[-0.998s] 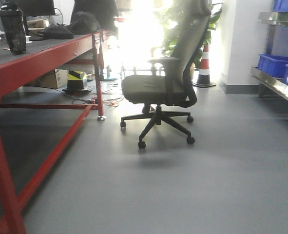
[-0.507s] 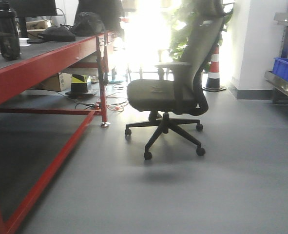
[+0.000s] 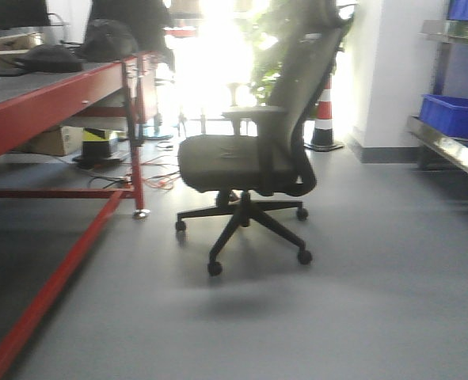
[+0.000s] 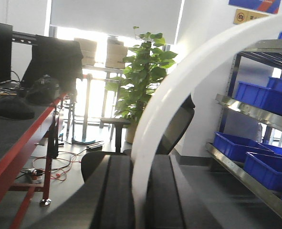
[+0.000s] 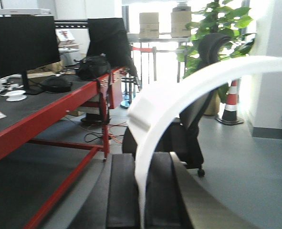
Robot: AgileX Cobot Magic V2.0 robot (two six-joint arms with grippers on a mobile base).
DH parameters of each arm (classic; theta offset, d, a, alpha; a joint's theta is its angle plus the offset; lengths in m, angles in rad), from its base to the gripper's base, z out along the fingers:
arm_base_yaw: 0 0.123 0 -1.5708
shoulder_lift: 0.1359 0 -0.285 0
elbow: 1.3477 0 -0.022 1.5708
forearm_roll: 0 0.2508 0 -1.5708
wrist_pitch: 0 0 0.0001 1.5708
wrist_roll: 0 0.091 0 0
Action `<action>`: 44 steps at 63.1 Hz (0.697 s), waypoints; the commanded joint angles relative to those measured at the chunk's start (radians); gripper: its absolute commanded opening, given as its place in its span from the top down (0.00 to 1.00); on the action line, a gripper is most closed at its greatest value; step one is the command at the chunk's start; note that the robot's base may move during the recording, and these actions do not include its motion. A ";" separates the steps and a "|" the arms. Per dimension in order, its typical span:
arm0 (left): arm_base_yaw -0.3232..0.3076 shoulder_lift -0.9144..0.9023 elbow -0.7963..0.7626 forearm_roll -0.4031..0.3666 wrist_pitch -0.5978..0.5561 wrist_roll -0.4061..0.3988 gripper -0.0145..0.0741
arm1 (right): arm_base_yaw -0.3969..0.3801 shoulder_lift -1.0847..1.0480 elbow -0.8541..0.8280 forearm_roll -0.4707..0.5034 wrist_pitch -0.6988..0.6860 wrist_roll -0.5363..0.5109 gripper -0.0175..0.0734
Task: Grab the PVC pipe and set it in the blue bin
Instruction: 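Drive across the room past the red table toward the bin shelves, then drive up to the steel shelf with blue bins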
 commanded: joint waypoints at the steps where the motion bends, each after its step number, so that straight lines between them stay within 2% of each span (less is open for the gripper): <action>1: -0.005 0.000 0.001 0.000 -0.028 0.000 0.96 | 0.001 -0.005 0.001 -0.003 -0.020 -0.004 0.99; 44: -0.005 0.000 0.001 0.000 -0.028 0.000 0.96 | 0.001 -0.005 0.001 -0.003 -0.020 -0.004 0.99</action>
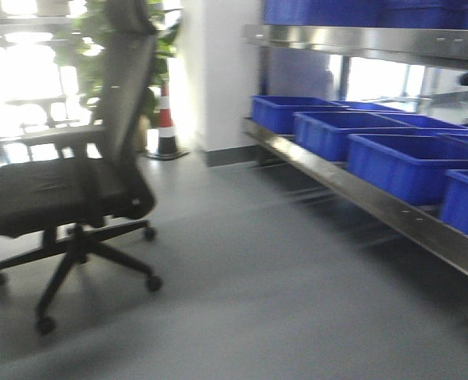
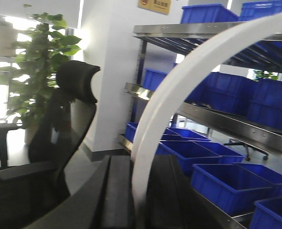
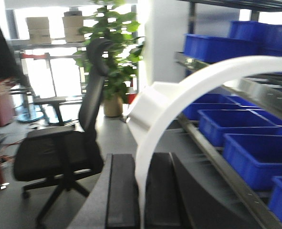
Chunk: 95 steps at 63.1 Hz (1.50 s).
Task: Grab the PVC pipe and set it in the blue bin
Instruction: 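Drive up to the steel shelf with blue bins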
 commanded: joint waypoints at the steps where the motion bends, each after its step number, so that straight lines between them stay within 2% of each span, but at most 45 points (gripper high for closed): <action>1: -0.005 0.000 0.001 0.000 -0.028 0.000 0.96 | 0.001 -0.005 0.001 -0.003 -0.020 -0.004 0.99; 95: -0.005 0.000 0.001 0.000 -0.028 0.000 0.96 | 0.001 -0.005 0.001 -0.003 -0.020 -0.004 0.99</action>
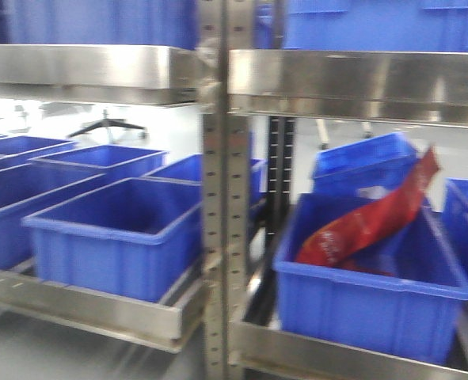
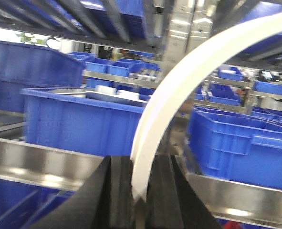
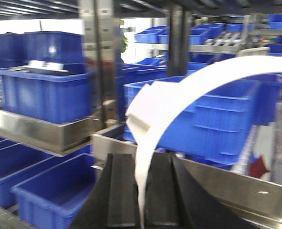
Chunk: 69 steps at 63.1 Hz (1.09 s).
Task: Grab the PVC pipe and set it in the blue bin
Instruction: 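Drive up to the steel shelf with blue bins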
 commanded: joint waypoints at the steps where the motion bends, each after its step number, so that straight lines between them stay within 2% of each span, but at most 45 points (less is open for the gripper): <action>1: -0.005 0.000 0.001 0.000 -0.028 0.000 0.96 | 0.001 -0.005 0.001 -0.003 -0.020 -0.004 0.99; 69: -0.005 0.000 0.001 0.000 -0.028 0.000 0.96 | 0.001 -0.005 0.001 -0.003 -0.020 -0.004 0.99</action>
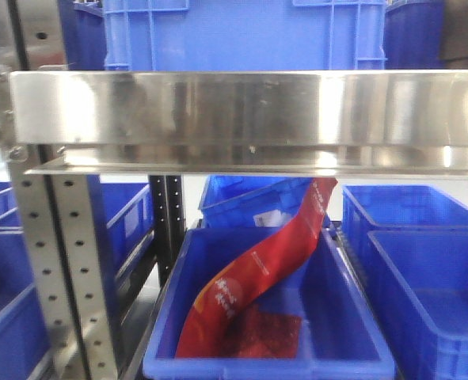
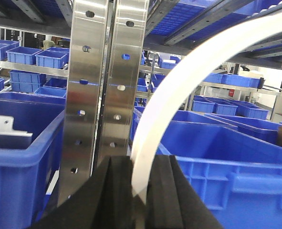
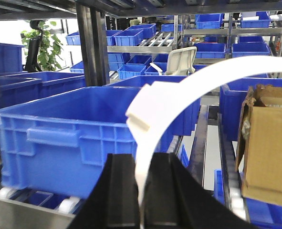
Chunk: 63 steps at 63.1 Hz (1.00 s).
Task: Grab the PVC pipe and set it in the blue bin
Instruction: 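Drive up to the steel shelf with blue bins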
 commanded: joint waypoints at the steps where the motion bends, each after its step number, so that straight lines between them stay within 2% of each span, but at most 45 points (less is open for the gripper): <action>1: -0.005 0.000 0.001 0.000 -0.028 0.000 0.96 | 0.001 -0.005 0.001 -0.003 -0.020 -0.005 0.99; 63: -0.005 0.000 0.001 0.000 -0.028 0.000 0.96 | 0.001 -0.005 0.001 -0.003 -0.020 -0.005 0.99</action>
